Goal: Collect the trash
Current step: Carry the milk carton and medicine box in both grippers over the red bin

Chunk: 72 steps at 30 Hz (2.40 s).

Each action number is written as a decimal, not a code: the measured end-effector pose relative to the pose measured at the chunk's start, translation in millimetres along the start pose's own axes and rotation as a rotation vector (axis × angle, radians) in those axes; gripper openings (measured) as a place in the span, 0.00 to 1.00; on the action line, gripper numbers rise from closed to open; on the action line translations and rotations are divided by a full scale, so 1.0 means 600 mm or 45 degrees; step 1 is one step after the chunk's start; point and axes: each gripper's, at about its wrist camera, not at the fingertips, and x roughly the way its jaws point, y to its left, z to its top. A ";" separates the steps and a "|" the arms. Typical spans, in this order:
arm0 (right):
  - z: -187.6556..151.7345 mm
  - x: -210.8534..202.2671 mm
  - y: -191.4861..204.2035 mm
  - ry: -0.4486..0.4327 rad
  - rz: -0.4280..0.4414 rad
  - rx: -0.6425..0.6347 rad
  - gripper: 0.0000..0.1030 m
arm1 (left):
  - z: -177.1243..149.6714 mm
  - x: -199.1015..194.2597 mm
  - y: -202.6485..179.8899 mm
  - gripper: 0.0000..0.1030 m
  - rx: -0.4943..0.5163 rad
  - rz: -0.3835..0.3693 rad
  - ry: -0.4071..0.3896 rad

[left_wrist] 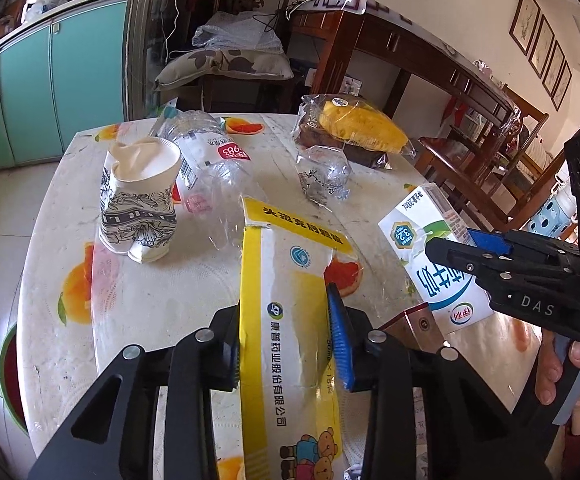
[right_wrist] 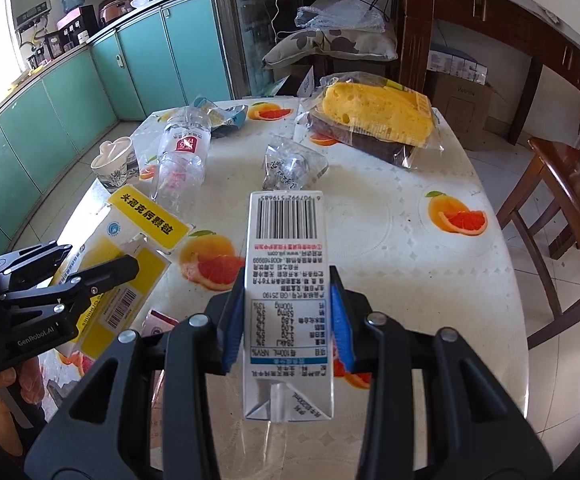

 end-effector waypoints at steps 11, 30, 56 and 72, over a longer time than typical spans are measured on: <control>0.011 -0.028 0.016 -0.079 -0.006 -0.014 0.36 | 0.006 -0.038 -0.002 0.32 0.037 0.031 -0.083; 0.027 -0.061 0.065 -0.151 0.015 -0.063 0.36 | 0.010 -0.089 0.045 0.32 -0.030 0.060 -0.178; 0.060 -0.054 0.177 -0.184 0.073 -0.209 0.36 | -0.010 -0.146 0.168 0.32 -0.212 0.137 -0.262; 0.094 0.008 0.287 -0.149 0.170 -0.325 0.36 | -0.039 -0.156 0.260 0.32 -0.328 0.205 -0.255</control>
